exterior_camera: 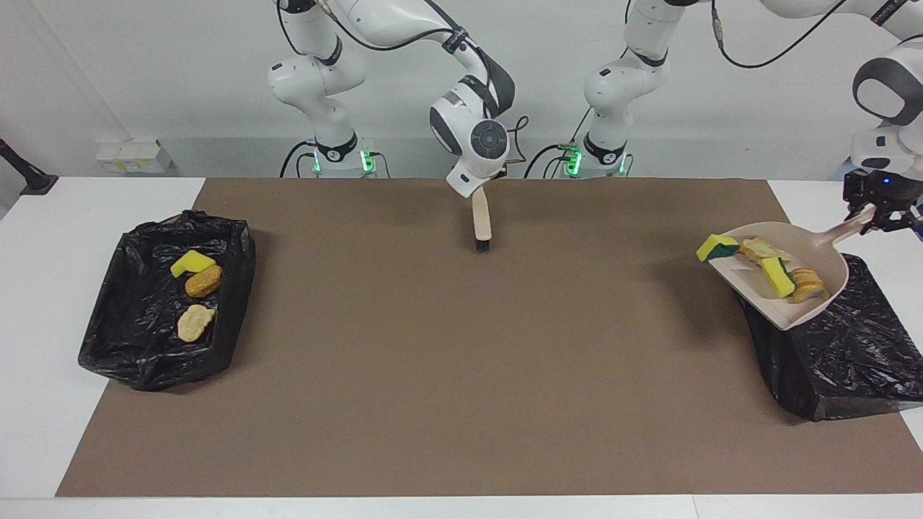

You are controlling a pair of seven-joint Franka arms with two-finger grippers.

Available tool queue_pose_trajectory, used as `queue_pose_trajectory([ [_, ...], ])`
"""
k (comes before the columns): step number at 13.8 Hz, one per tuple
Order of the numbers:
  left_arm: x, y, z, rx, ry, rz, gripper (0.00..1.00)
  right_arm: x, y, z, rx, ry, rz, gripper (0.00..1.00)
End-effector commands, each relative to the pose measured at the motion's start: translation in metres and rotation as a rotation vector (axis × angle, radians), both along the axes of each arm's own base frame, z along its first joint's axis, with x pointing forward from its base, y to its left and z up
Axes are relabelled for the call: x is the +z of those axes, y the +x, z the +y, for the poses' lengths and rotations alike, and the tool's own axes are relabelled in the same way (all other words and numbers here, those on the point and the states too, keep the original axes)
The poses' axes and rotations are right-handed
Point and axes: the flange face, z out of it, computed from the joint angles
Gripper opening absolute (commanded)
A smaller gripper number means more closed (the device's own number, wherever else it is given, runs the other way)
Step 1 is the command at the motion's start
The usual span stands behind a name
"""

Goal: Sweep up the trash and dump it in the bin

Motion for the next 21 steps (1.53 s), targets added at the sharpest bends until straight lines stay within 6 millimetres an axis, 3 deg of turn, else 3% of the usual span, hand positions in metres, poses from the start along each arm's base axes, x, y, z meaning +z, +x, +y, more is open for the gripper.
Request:
queue_pose_trajectory([
  [1,0.000,0.009,0.045,0.007,0.042,0.000,0.00,-0.002,-0.020,0.003,-0.023,0.002,-0.029,0.00],
  [3,-0.004,0.012,0.068,0.023,0.071,0.009,0.00,-0.010,-0.027,0.010,-0.003,0.008,-0.032,0.00],
  [4,-0.005,0.014,0.076,0.034,0.069,0.007,0.00,-0.010,-0.026,0.011,-0.003,0.009,-0.030,0.10],
  [5,-0.001,0.015,0.079,0.039,0.068,0.003,0.00,-0.009,-0.024,0.012,0.002,0.002,-0.033,0.99],
  [10,0.001,0.021,0.089,0.067,0.035,-0.008,0.00,0.019,0.047,-0.011,-0.089,0.040,-0.052,1.00],
  [13,0.009,0.029,0.110,0.093,0.017,-0.023,0.00,0.030,0.119,-0.044,-0.137,0.064,-0.098,1.00],
  [17,0.008,0.040,0.135,0.028,0.023,-0.035,0.00,0.058,0.198,-0.115,-0.142,0.122,-0.156,1.00],
  [21,0.010,0.057,0.146,-0.124,0.098,-0.062,0.00,0.086,0.248,-0.194,0.005,0.143,-0.273,1.00],
])
